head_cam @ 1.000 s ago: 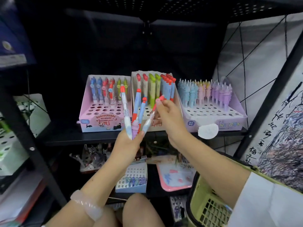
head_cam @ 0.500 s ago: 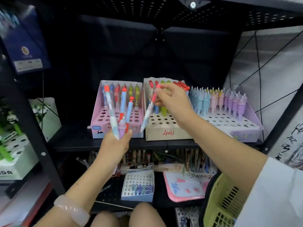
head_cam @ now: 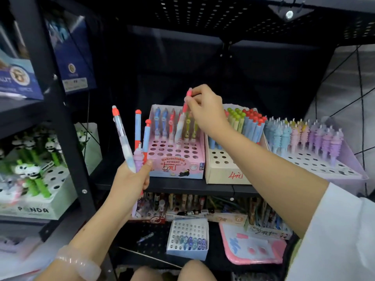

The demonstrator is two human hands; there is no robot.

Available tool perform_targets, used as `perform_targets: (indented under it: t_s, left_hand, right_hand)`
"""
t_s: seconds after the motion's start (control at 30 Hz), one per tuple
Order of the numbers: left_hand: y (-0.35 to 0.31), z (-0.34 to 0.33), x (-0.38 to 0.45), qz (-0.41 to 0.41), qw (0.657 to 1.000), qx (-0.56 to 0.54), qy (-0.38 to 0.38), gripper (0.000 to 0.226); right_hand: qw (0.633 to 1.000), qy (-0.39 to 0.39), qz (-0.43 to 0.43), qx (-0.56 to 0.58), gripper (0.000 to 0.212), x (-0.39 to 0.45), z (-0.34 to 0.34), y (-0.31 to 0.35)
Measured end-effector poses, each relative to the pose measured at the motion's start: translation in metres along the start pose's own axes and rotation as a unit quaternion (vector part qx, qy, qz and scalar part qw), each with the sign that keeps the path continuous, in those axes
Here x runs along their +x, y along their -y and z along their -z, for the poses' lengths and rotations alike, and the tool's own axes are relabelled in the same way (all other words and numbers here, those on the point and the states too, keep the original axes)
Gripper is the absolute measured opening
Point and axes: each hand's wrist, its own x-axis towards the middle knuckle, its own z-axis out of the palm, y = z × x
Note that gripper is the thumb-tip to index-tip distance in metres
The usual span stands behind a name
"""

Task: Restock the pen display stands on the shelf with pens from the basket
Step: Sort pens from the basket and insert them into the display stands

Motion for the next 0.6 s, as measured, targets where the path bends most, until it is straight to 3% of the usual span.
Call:
perform_targets:
  t_s: [0.23,0.6]
  left_hand:
    - [0.001,-0.002,-0.001,0.016,1.0,-0.013,0.012,0.017]
    - [0.0,0.0,-0.001,0.024,1.0,-0.014,0.013,0.017]
  right_hand:
    - [0.997,0.074,0.003,-0.023,0.007,0.0,-0.019,-0.006]
    - [0.997,0.069,0.002,-0.045,0.002,0.009,-0.023,-0.013]
